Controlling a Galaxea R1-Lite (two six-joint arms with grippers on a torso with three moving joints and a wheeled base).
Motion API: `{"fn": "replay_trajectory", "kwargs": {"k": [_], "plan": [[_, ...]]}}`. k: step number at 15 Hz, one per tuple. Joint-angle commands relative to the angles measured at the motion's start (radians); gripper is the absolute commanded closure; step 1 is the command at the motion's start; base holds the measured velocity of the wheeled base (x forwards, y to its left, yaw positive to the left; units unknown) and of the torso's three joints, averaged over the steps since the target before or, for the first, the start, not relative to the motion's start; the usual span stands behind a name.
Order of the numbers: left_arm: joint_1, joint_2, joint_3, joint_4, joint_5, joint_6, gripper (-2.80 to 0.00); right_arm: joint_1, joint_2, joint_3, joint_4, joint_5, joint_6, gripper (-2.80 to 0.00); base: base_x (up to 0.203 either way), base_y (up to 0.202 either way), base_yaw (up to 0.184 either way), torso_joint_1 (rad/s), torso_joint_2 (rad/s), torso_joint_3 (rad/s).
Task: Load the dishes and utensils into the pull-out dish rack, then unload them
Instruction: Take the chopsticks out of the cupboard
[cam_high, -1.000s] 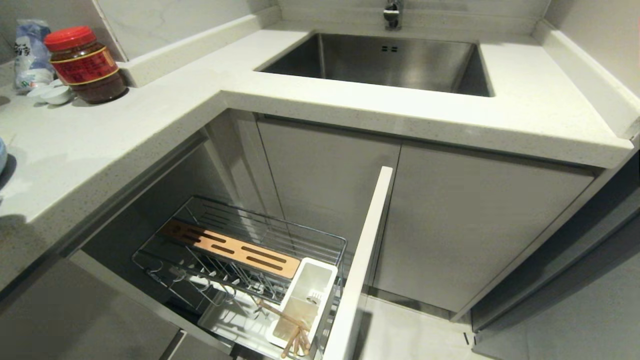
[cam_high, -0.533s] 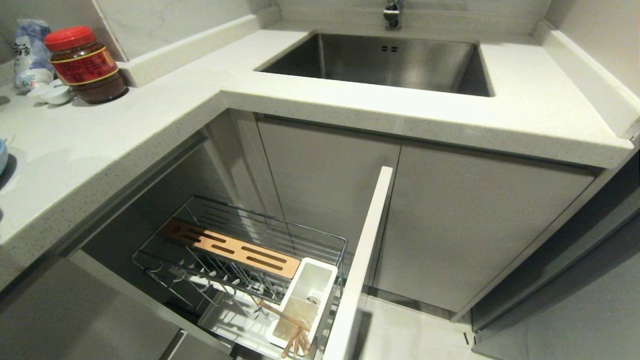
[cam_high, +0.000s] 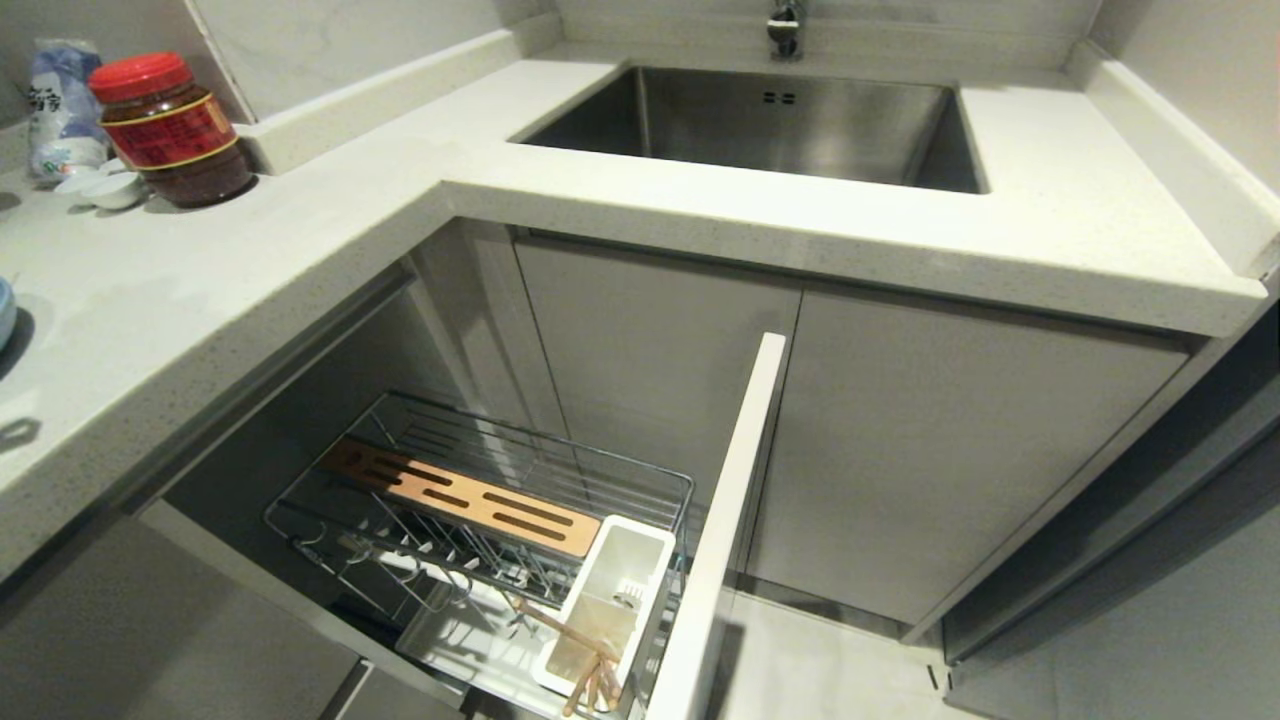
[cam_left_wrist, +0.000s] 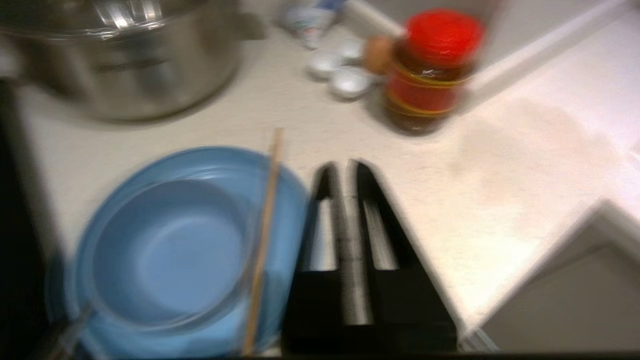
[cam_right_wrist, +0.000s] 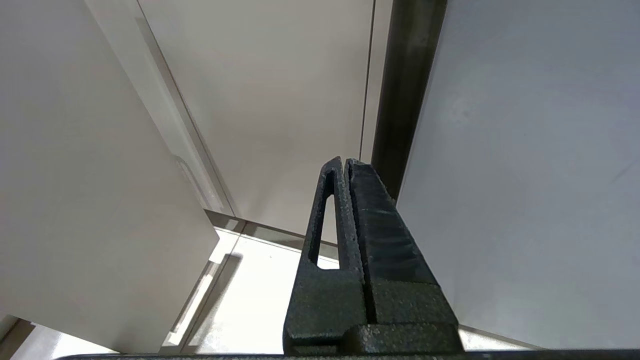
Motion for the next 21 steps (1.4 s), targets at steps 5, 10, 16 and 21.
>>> {"fn": "replay_trajectory", "kwargs": {"k": [5, 10, 16, 21], "plan": [[-0.408, 0.057, 0.107, -0.006, -0.025, -0.155, 0.00, 0.000, -0.001, 0.026, -0.001, 0.000, 0.000, 0.00, 0.000, 0.000, 0.000, 0.000, 0.00, 0.000], [-0.516, 0.239, 0.055, 0.373, -0.201, -0.316, 0.00, 0.000, -0.001, 0.026, 0.000, 0.000, 0.000, 0.00, 0.000, 0.000, 0.000, 0.000, 0.00, 0.000], [-0.562, 0.464, -0.057, 0.891, -0.421, -0.311, 0.00, 0.000, -0.001, 0.026, -0.001, 0.000, 0.000, 0.00, 0.000, 0.000, 0.000, 0.000, 0.00, 0.000], [-0.555, 0.644, -0.069, 0.975, -0.627, -0.218, -2.80, 0.000, -0.001, 0.026, 0.000, 0.000, 0.000, 0.00, 0.000, 0.000, 0.000, 0.000, 0.00, 0.000]]}}
